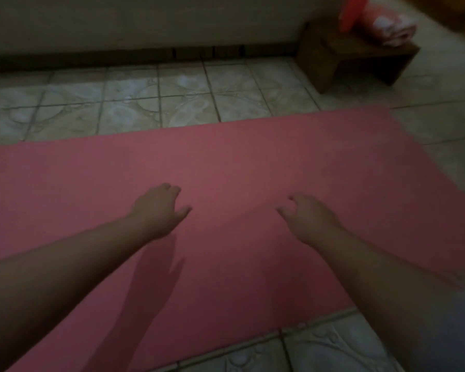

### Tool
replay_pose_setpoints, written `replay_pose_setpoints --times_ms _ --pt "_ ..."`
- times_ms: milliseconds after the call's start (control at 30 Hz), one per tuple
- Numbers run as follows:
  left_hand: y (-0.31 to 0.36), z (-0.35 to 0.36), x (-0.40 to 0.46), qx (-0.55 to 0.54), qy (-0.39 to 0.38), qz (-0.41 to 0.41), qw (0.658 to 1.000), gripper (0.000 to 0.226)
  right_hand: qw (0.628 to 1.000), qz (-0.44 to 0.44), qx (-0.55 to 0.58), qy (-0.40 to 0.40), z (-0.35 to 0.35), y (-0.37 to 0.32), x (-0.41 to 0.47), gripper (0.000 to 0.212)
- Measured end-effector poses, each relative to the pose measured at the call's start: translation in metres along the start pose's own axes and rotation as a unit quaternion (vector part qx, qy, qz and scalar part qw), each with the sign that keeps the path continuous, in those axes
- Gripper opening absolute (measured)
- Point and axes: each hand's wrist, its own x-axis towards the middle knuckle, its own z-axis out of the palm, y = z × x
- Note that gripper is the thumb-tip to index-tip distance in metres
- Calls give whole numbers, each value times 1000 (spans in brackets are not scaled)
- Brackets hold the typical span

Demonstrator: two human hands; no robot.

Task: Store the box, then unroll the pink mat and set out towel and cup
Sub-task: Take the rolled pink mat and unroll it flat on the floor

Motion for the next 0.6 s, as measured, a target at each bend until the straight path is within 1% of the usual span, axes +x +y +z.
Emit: replay_pose_setpoints --times_ms 67,200,367,467,600 --pt "41 -26 3 12 -9 25 1000 57 998 41 14 38 -37 20 -21 55" --pt "120 -78 -6 -30 -8 44 999 61 997 74 -15 29 -104 57 -65 65" --pt "203 -150 -35 26 6 136 990 62 987 153 -7 49 -186 85 -127 68" --pt "243 -196 -55 48 10 171 984 64 981 183 4 69 -243 95 -163 69" --pt "296 -252 -88 55 13 210 976 66 974 201 4 109 -328 110 -219 69"
